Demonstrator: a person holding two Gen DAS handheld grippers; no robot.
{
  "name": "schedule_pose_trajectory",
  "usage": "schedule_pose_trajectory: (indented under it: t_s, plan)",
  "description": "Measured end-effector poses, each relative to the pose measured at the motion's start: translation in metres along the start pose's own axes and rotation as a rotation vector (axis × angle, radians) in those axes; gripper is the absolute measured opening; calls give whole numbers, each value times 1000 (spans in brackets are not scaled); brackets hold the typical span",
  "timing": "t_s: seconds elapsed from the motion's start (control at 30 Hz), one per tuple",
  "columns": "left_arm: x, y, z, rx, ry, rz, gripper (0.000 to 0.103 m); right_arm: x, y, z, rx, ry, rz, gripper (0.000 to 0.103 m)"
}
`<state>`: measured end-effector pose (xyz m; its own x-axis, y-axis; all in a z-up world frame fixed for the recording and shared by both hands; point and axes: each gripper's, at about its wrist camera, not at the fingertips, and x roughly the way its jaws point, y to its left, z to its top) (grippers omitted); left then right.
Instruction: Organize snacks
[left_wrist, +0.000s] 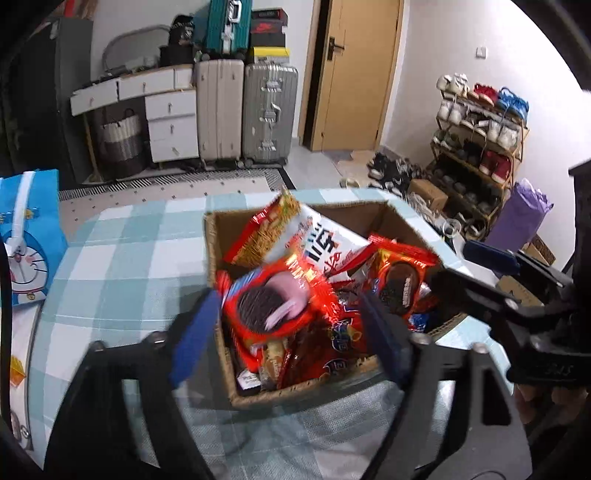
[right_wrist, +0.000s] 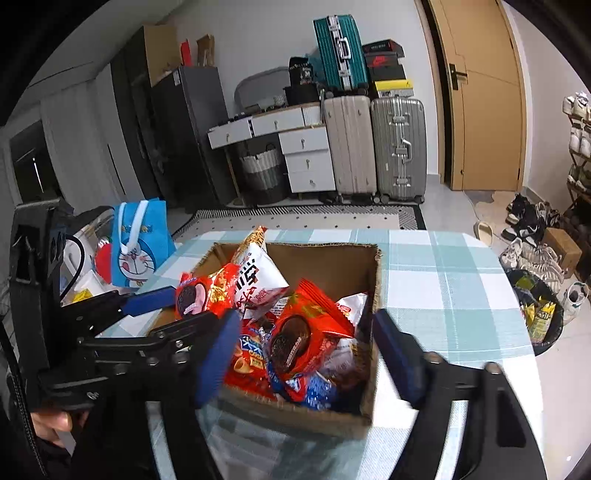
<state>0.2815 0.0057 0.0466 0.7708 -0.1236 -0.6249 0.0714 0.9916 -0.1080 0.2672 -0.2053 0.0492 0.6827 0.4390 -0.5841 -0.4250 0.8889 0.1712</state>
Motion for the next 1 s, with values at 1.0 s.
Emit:
schedule_pose_trajectory:
  t_s: [1.0]
  plan:
    - [-102,3,-96,-47,-251,72,102,-73,17,-88,-64,-155,77,103]
